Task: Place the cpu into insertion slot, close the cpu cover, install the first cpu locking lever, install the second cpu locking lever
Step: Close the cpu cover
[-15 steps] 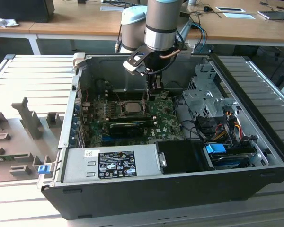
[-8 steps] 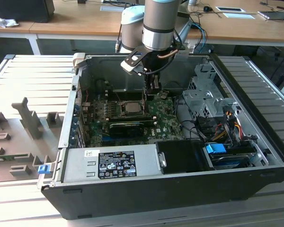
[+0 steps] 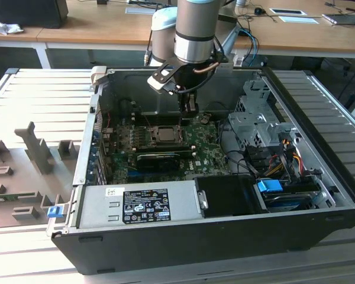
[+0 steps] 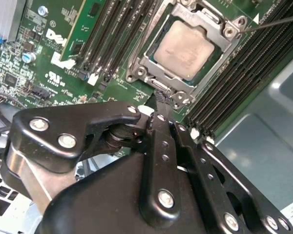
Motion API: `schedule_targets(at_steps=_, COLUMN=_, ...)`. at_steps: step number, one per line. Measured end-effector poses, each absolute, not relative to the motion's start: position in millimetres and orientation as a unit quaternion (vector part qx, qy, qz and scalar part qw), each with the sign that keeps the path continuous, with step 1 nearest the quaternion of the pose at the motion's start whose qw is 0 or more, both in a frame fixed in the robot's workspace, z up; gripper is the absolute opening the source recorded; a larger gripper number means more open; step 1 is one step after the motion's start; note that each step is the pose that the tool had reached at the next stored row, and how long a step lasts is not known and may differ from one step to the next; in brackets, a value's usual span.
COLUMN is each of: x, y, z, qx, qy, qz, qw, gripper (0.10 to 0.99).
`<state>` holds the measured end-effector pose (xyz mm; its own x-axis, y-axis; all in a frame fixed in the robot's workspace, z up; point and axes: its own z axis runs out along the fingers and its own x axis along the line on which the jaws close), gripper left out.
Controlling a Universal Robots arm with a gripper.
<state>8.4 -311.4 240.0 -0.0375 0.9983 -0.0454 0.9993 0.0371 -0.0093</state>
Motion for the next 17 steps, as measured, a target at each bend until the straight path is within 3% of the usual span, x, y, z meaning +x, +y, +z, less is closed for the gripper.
schedule_targets(at_steps=17, x=-50, y=-311, z=216, qx=0.679, qy=0.734, qz=-0.018, qw=0.014, gripper=0.106)
